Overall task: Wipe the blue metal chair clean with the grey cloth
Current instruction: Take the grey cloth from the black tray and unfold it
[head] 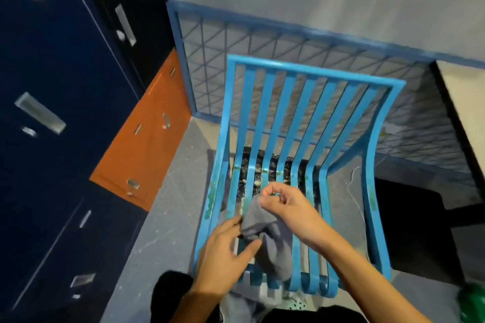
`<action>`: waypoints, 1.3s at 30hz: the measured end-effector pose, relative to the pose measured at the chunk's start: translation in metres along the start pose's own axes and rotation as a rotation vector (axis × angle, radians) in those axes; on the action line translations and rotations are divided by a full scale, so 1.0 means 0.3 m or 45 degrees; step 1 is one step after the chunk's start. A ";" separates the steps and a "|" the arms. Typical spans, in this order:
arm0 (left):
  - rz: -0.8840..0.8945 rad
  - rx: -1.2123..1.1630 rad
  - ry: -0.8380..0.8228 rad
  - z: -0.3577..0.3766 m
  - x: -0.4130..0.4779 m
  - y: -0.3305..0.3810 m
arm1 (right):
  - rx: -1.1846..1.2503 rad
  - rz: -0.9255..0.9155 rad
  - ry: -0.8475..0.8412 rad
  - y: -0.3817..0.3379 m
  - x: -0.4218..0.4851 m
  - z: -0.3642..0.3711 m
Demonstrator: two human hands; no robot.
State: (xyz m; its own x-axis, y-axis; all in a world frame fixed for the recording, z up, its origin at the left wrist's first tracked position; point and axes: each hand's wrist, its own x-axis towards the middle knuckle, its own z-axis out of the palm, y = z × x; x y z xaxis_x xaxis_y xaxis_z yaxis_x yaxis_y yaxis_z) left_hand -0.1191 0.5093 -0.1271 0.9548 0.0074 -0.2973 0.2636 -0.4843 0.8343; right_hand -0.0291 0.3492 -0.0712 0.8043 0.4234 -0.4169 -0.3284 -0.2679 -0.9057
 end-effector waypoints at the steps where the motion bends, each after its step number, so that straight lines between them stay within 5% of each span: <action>1: 0.016 -0.063 0.015 0.058 0.011 -0.062 | -0.031 -0.005 -0.012 0.071 0.020 -0.003; 10: 0.137 -0.386 0.273 0.299 0.033 -0.357 | -0.210 0.002 -0.106 0.488 -0.010 -0.048; 16: 0.264 -0.327 0.268 0.373 -0.099 -0.345 | -0.591 -0.279 -0.050 0.547 -0.185 0.012; 20: 0.255 -0.414 0.084 0.395 -0.171 -0.345 | -0.418 -0.344 0.302 0.530 -0.262 0.031; 24: 0.259 -0.316 -0.056 0.398 -0.246 -0.344 | -0.327 -0.433 0.423 0.503 -0.368 0.029; 27: 0.105 -0.619 0.023 0.380 -0.296 -0.335 | -0.207 -0.380 0.481 0.508 -0.412 0.024; 32: -0.149 -1.104 0.129 0.366 -0.334 -0.322 | 0.416 -0.102 0.517 0.537 -0.456 0.012; 39: -0.369 -1.220 0.337 0.370 -0.285 -0.328 | 0.256 -0.021 0.627 0.614 -0.393 0.023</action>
State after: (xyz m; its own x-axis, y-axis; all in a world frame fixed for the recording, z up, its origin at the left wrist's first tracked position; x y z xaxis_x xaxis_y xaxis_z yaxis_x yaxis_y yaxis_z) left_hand -0.2419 0.4593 -0.2353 0.8064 0.2611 -0.5305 0.3762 0.4656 0.8010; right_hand -0.1878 0.2558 -0.1894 0.9317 -0.0432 -0.3607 -0.3630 -0.0732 -0.9289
